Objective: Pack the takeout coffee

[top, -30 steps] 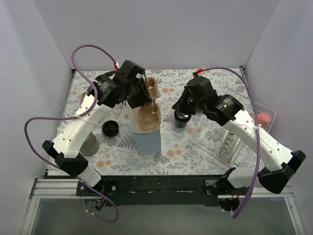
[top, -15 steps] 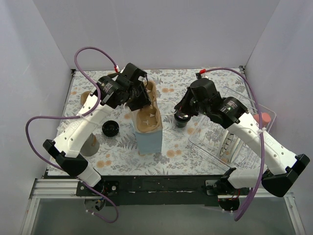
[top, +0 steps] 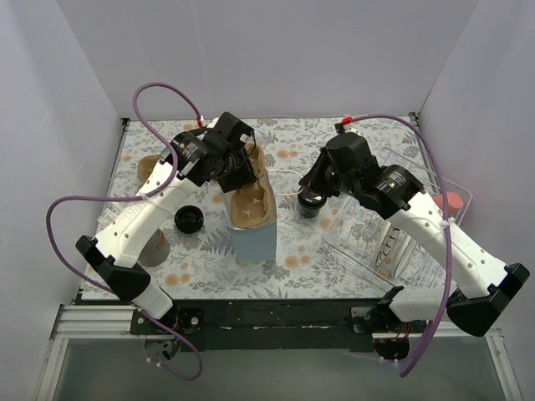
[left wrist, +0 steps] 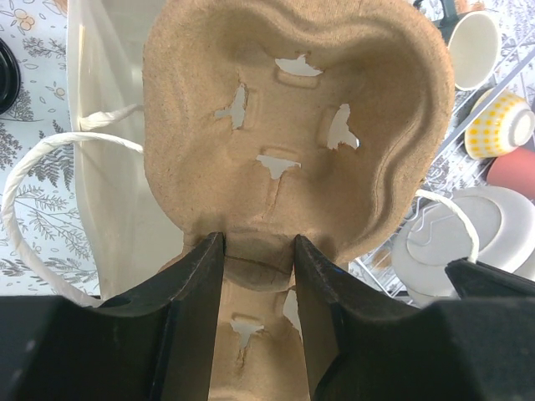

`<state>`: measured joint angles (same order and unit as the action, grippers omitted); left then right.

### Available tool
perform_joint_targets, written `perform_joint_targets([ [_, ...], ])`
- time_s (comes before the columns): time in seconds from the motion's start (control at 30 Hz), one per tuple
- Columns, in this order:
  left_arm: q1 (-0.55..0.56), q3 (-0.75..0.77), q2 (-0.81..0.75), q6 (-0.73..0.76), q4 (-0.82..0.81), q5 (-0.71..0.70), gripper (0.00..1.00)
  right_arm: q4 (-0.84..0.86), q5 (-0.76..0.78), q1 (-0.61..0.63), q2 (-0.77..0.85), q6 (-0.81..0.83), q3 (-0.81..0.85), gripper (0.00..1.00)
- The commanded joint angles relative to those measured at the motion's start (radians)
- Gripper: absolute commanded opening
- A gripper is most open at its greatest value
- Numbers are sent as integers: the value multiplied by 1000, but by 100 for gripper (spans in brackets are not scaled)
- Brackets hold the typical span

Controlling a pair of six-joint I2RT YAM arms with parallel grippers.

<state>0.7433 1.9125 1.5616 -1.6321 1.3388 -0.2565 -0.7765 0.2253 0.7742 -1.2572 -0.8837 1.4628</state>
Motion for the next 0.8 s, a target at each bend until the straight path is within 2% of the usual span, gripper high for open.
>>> perform_joint_targets([
  [0.0,1,-13,0,-6,43,-49,20,60,-6,-3,25,23,1,1],
  [0.77,1,-147,-29,-104,43,-81,18,57,42,-4,64,37,-22,1],
])
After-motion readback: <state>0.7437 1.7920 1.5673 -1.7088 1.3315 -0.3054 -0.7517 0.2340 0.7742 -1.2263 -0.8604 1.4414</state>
